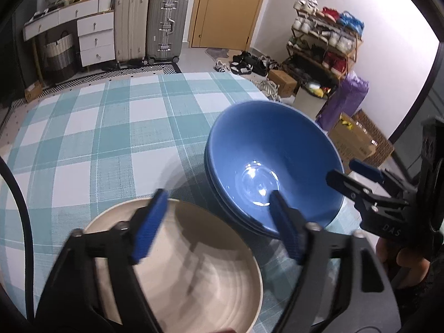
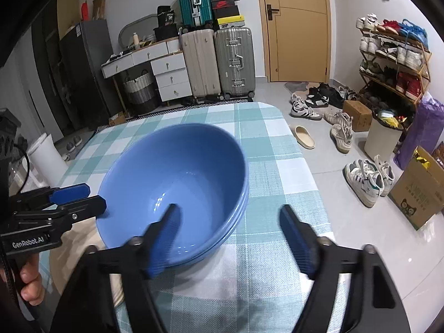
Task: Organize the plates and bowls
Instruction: 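Lower the nested blue bowls onto the cream plate stack with both tools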
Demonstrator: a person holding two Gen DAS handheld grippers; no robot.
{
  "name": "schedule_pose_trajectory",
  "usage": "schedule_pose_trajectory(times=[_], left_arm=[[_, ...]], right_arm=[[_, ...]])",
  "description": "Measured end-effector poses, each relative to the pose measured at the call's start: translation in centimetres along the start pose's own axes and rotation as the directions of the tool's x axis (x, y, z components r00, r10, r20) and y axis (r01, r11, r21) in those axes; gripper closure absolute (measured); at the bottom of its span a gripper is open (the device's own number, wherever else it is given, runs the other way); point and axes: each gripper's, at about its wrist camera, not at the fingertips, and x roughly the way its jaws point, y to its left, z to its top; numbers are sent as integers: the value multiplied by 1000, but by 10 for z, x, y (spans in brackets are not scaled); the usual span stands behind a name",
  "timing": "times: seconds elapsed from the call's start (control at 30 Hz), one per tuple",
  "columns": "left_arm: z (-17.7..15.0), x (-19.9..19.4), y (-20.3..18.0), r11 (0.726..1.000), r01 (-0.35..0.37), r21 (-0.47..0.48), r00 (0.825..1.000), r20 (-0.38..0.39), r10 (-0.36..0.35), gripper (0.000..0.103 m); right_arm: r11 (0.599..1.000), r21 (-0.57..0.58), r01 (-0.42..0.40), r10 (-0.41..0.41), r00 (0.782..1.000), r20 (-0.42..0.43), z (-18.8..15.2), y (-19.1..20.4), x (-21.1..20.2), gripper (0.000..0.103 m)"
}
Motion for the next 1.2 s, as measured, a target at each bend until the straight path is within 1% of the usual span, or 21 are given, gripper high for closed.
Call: schedule_pose_trajectory(times=[0.07, 0.1, 0.17, 0.2, 0.5, 0.7, 0.77, 0.83, 0.9, 0.93, 0.97, 1.0, 1.03, 1.07, 1.13, 1.2], left_arm=[[3, 2, 5, 1000, 12, -23, 1000, -3, -12, 21], [4, 3, 7, 999, 18, -32, 1000, -4, -18, 19], [5, 7, 11, 998, 30, -55, 1000, -3, -30, 11], [6, 9, 13, 997, 33, -67, 999, -5, -33, 0], [8, 36, 27, 983, 65, -171, 997, -23, -70, 1], [7, 53, 36, 963, 99, -251, 994, -26, -109, 2], [7, 57, 36, 961, 110, -254, 992, -24, -120, 5], [7, 62, 34, 960, 122, -251, 990, -31, -134, 19], [7, 65, 33, 959, 130, -252, 989, -39, -144, 26], [6, 65, 32, 958, 140, -250, 987, -39, -154, 31], [6, 66, 30, 957, 158, -242, 984, -37, -172, 34], [6, 66, 27, 958, 166, -233, 984, -32, -178, 39], [6, 65, 25, 961, 160, -224, 985, -27, -170, 43], [6, 65, 24, 964, 157, -216, 986, -27, -167, 46], [8, 65, 19, 967, 161, -199, 985, -33, -170, 59], [8, 66, 18, 965, 172, -198, 983, -35, -183, 65]], right_arm=[[1000, 23, -4, 4, 1000, 0, 1, -2, -1, 13], [999, 31, -6, 6, 1000, 3, 1, -3, -1, 11], [999, 49, -8, 8, 1000, 4, 1, -8, -1, 6], [998, 56, -11, 10, 1000, 5, 1, -9, -1, 5], [989, 135, -59, 60, 998, -1, -5, -23, 7, 5], [972, 195, -129, 130, 991, 7, -11, -27, 17, 6], [970, 199, -142, 144, 990, 4, -12, -27, 20, 18], [968, 202, -151, 155, 988, -5, -13, -26, 22, 22], [965, 205, -162, 167, 986, -6, -13, -25, 24, 28], [963, 208, -170, 175, 985, -5, -13, -24, 25, 33], [962, 209, -174, 179, 984, -4, -13, -24, 25, 35], [962, 208, -178, 183, 983, -2, -13, -23, 25, 35], [962, 206, -180, 184, 983, 2, -12, -22, 24, 37], [962, 201, -185, 188, 982, 5, -12, -22, 24, 42], [964, 187, -188, 191, 982, 2, -11, -19, 24, 45], [968, 173, -182, 184, 983, 2, -11, -16, 23, 50]])
